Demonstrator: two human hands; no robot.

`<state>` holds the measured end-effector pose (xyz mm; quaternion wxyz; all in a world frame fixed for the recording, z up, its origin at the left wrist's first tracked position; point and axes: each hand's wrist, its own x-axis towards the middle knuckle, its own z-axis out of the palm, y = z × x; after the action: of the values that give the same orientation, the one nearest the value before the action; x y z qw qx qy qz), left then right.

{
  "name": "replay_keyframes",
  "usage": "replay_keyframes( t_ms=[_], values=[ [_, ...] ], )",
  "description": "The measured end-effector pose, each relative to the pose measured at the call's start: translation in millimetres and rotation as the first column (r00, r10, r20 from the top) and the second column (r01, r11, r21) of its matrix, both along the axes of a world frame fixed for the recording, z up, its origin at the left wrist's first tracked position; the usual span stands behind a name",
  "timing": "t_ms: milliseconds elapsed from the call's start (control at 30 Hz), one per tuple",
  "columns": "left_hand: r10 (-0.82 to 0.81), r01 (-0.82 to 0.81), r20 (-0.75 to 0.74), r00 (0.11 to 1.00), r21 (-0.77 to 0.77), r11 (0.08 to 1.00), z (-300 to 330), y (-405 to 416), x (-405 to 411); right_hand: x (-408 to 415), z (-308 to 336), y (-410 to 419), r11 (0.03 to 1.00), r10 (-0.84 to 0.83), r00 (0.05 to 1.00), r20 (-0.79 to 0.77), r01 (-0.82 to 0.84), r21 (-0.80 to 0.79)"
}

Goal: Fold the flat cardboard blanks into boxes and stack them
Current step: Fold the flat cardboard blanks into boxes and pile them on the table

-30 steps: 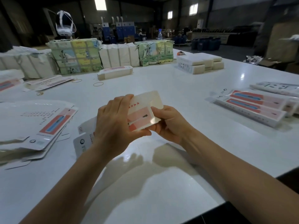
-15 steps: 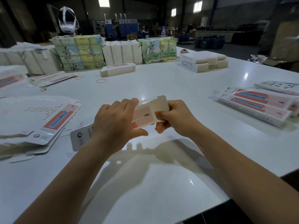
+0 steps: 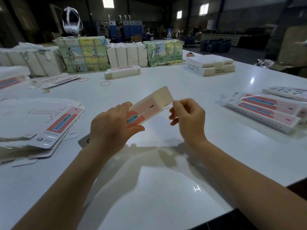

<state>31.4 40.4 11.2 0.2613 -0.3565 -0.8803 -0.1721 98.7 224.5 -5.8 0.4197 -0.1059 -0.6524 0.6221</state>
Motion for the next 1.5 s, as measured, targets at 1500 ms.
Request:
replay_keyframes(
  t_ms=[1500],
  values=[
    [-0.099,0.098,0.044,0.994,0.013,0.995,-15,19,13,-3,5,-6,0.937,0.338,0.938,0.075,-0.328,-0.123]
  ],
)
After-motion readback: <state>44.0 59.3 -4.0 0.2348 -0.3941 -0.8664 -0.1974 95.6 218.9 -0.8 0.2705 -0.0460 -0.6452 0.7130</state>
